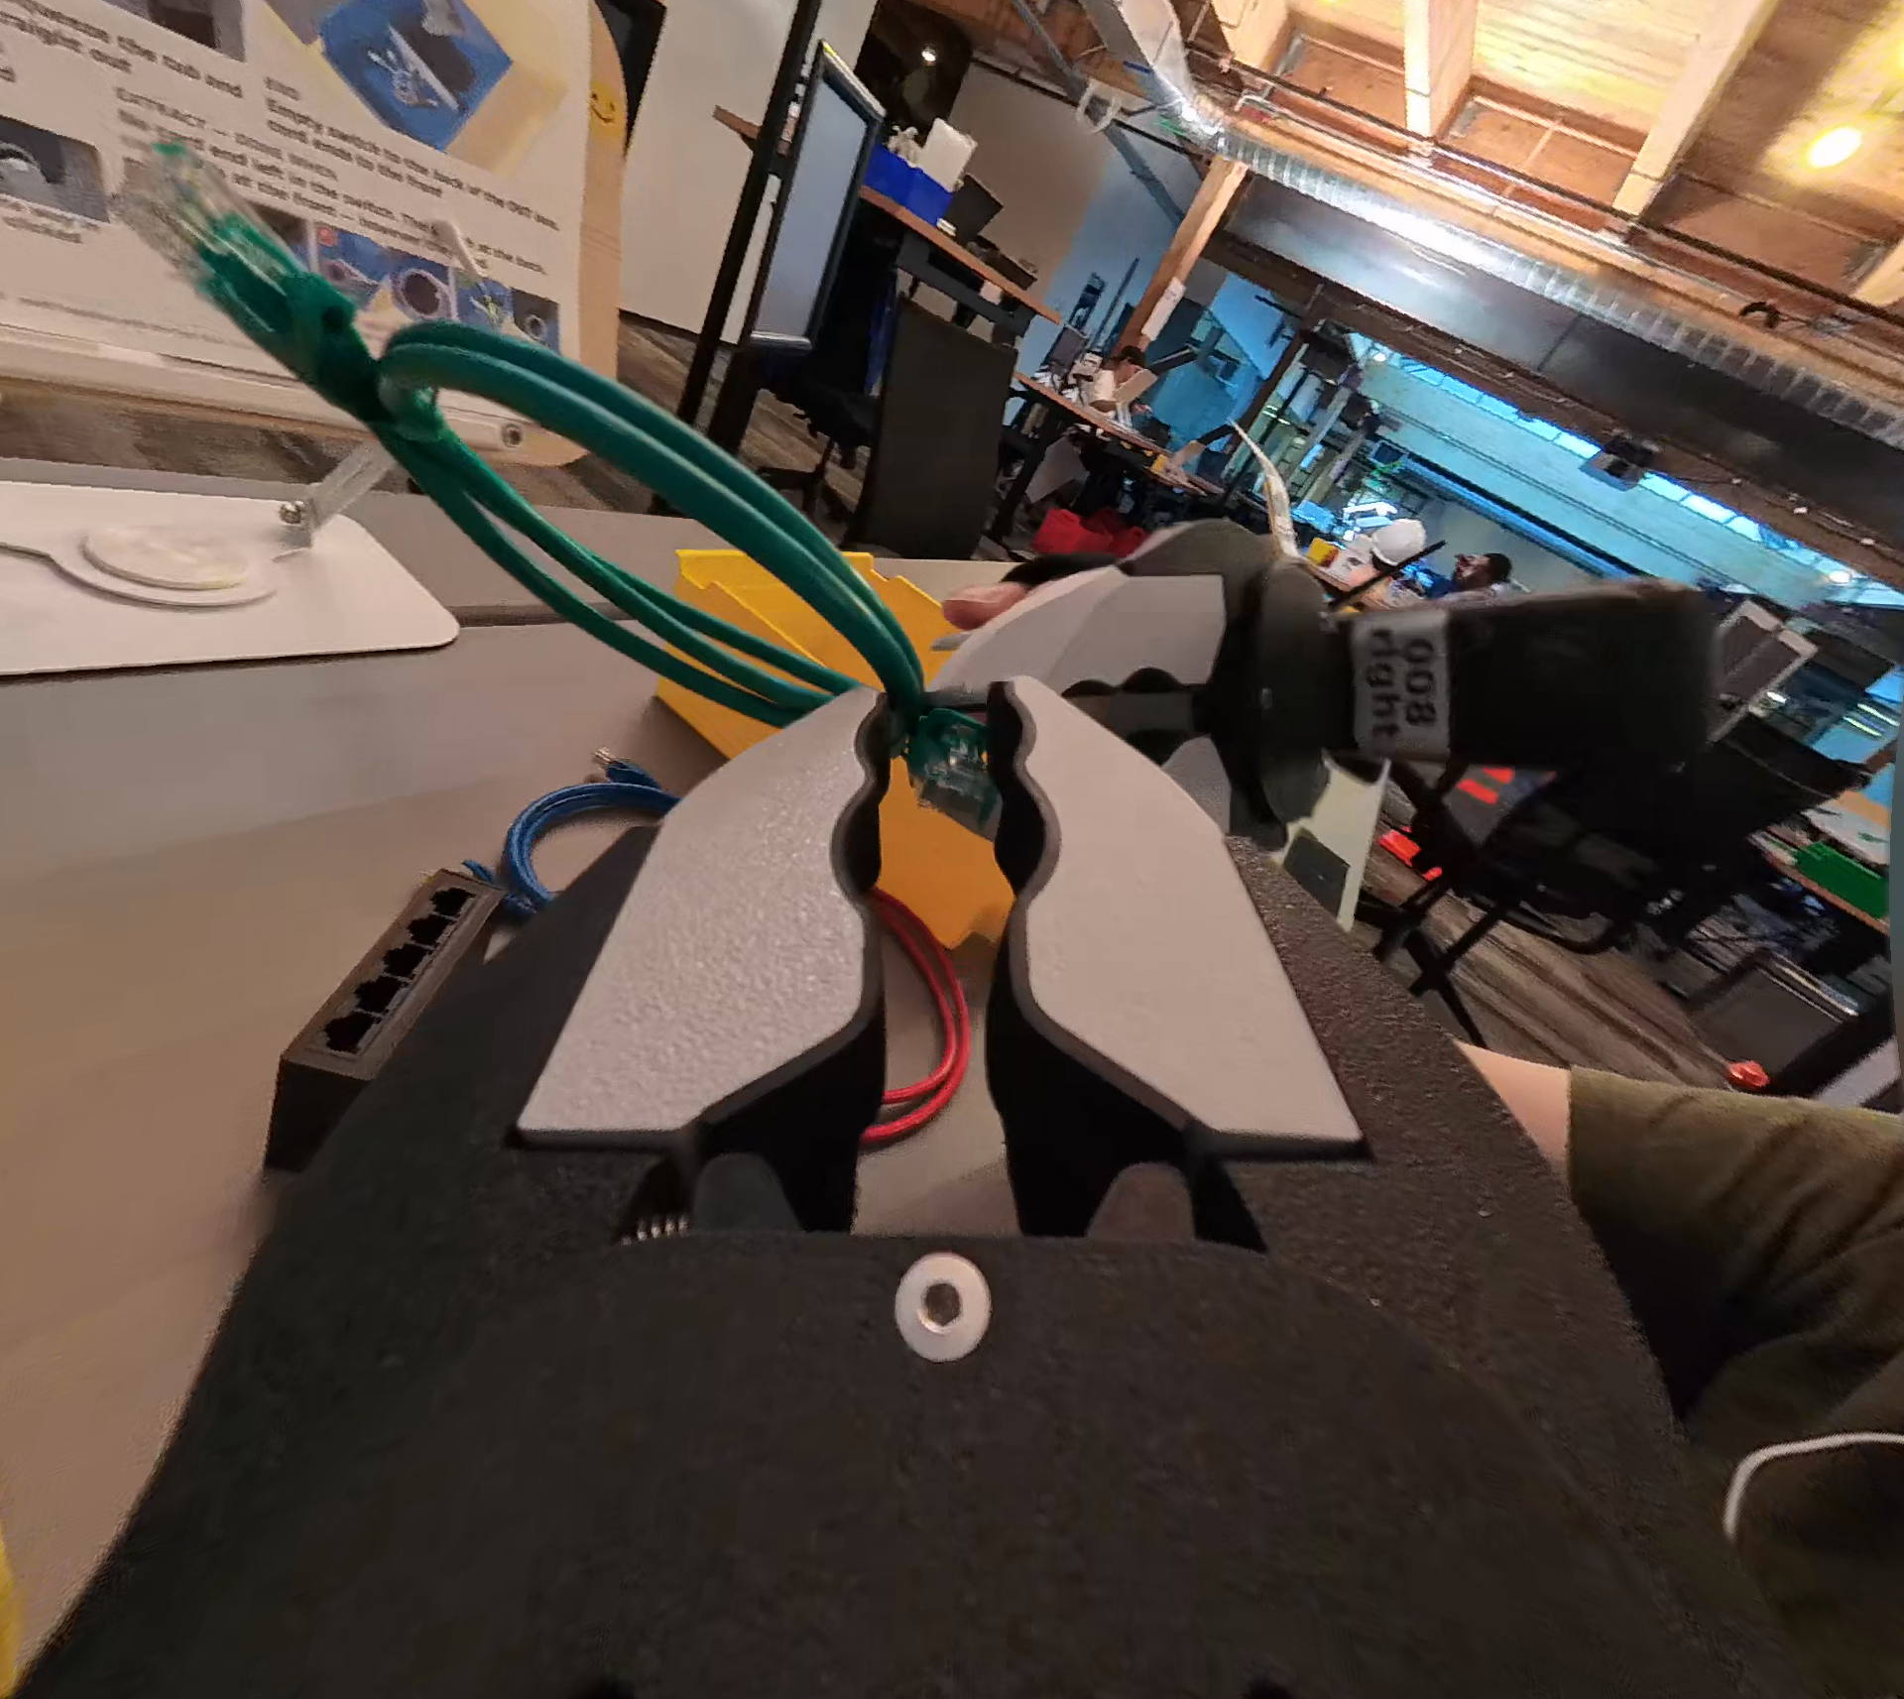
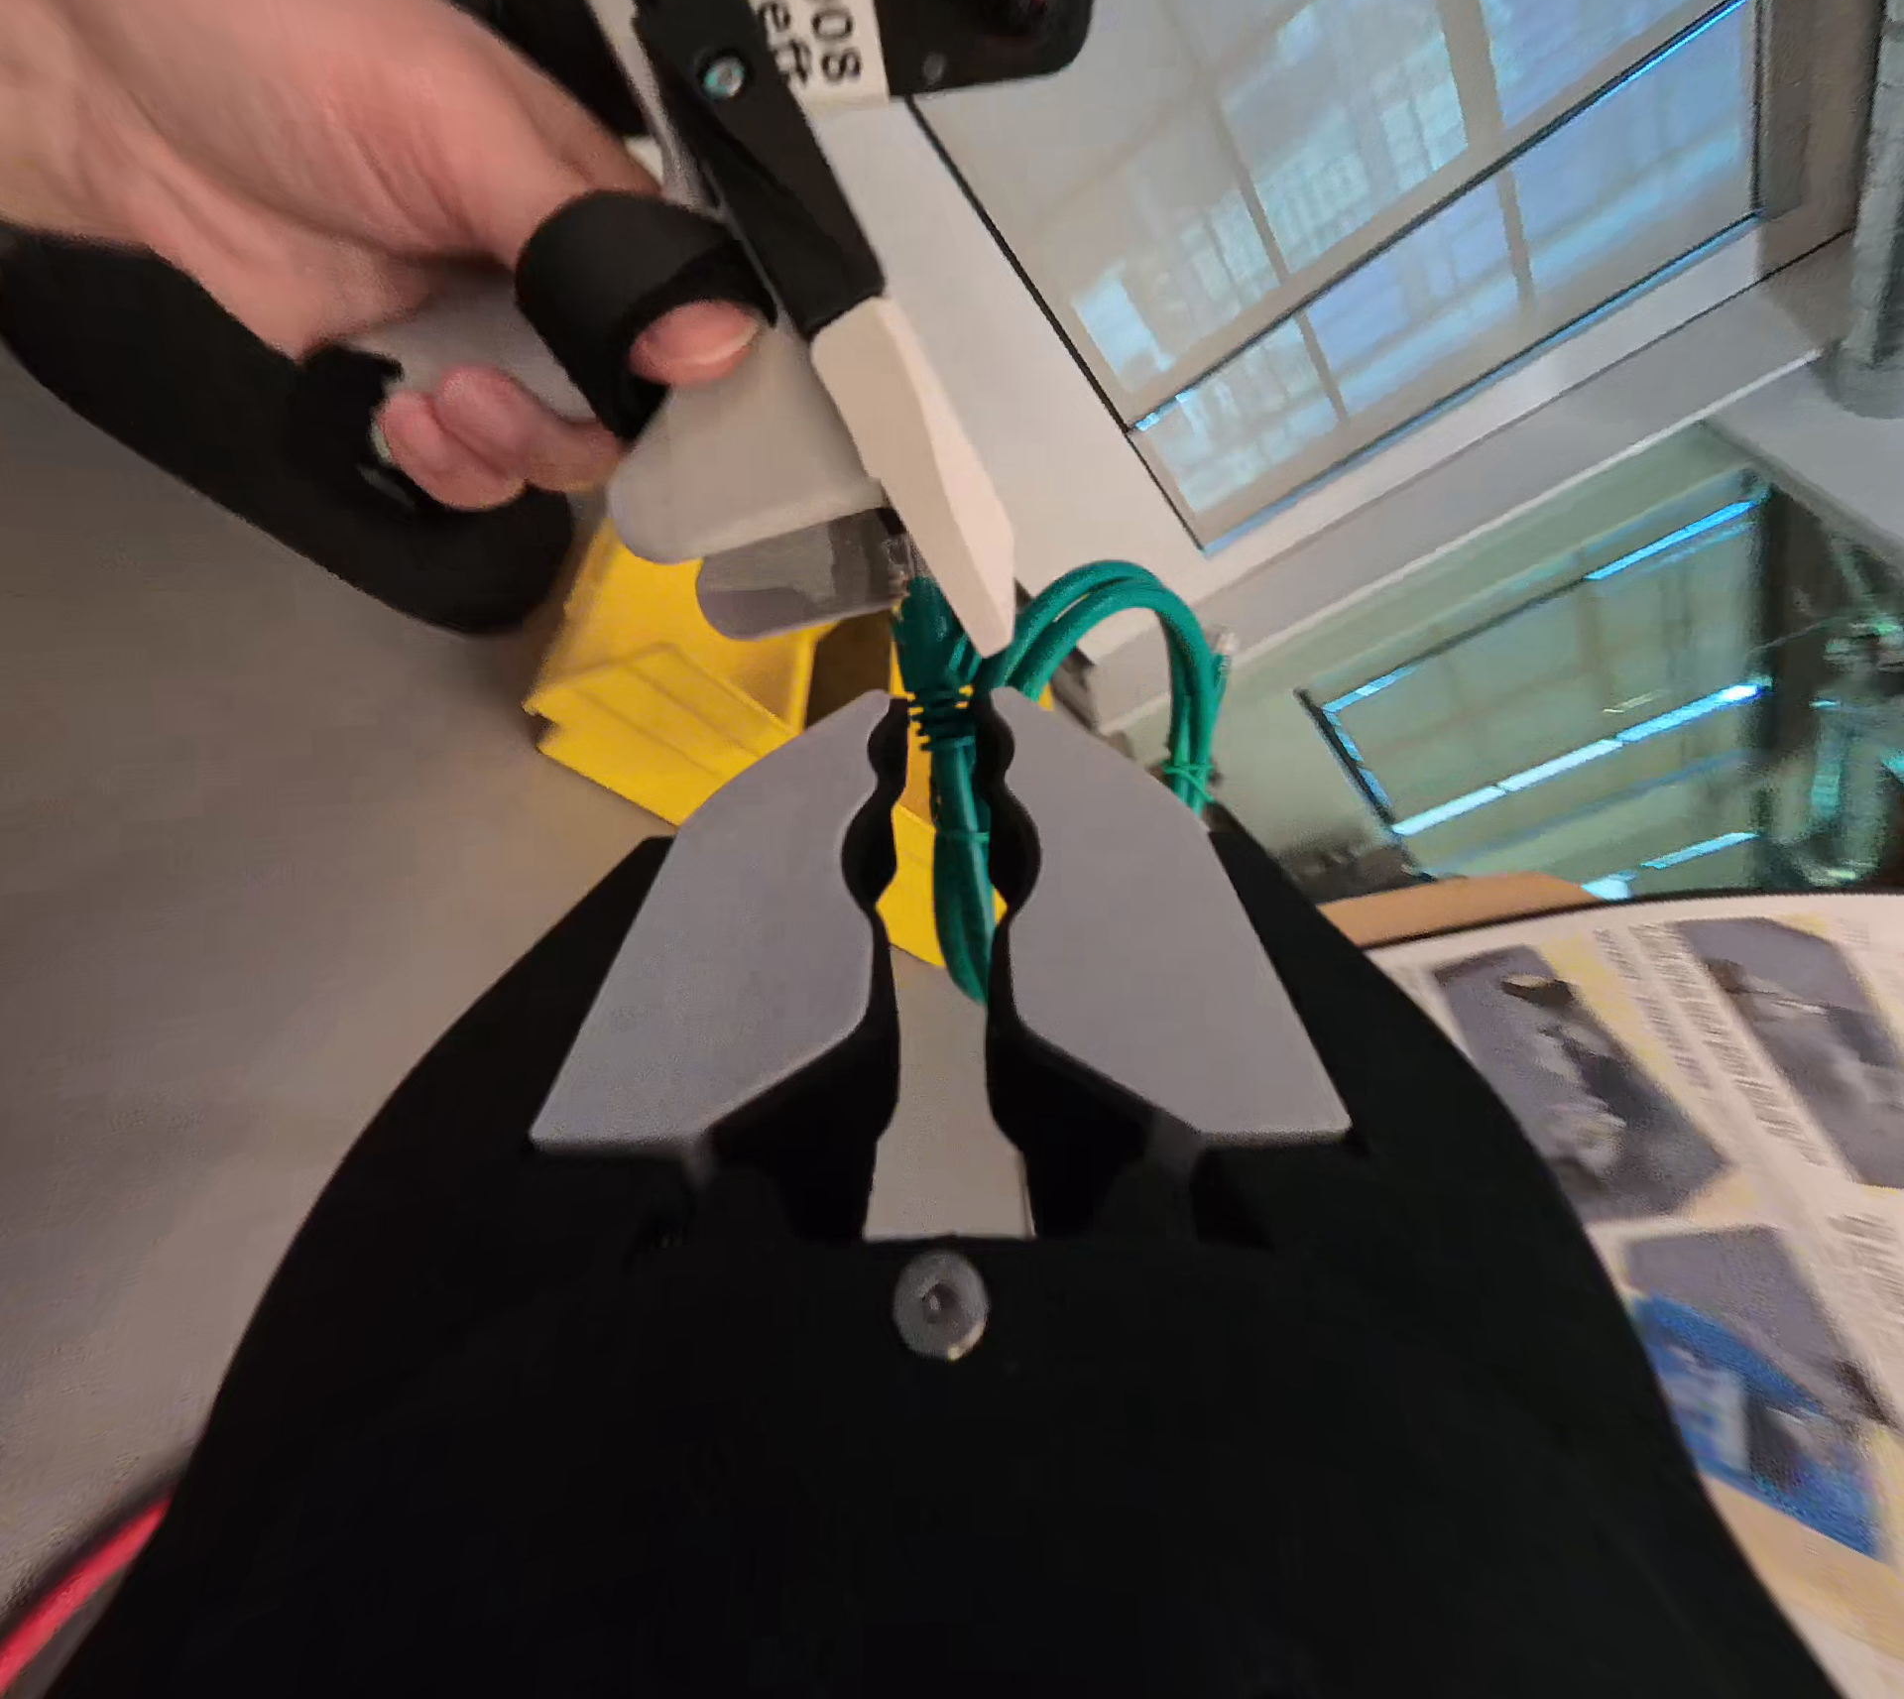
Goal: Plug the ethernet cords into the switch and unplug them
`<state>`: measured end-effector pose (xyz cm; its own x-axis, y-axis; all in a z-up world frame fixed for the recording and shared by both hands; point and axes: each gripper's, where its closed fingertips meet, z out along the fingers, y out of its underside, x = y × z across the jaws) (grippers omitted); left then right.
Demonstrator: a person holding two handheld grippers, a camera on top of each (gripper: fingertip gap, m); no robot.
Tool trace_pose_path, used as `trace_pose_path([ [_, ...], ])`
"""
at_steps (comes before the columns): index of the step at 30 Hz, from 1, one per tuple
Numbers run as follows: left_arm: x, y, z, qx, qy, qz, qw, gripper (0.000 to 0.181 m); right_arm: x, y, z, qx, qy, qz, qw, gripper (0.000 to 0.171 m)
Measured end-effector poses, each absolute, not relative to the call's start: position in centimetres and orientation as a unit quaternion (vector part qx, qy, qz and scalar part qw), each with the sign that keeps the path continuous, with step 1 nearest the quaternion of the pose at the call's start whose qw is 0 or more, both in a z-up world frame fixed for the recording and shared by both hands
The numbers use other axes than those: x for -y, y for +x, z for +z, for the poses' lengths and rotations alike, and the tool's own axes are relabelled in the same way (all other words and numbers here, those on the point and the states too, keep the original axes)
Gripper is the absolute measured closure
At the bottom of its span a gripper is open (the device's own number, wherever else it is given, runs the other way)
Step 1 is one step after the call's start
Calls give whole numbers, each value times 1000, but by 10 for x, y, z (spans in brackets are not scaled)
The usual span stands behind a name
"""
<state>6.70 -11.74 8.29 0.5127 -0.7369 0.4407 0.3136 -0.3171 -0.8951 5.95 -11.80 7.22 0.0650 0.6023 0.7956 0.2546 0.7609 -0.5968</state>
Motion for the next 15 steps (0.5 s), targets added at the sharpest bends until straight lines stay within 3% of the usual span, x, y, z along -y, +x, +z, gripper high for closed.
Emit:
trace_pose_path([
  [9,127,68,84,-179,-651,-490,551,166,121,73,77,665,-319,253,626,146],
  [11,132,73,83,-192,-649,-505,536,166,116,74,71,664,-352,290,593,134],
  [15,135,84,69,-237,-674,-462,526,166,128,76,53,691,-375,362,501,136],
])
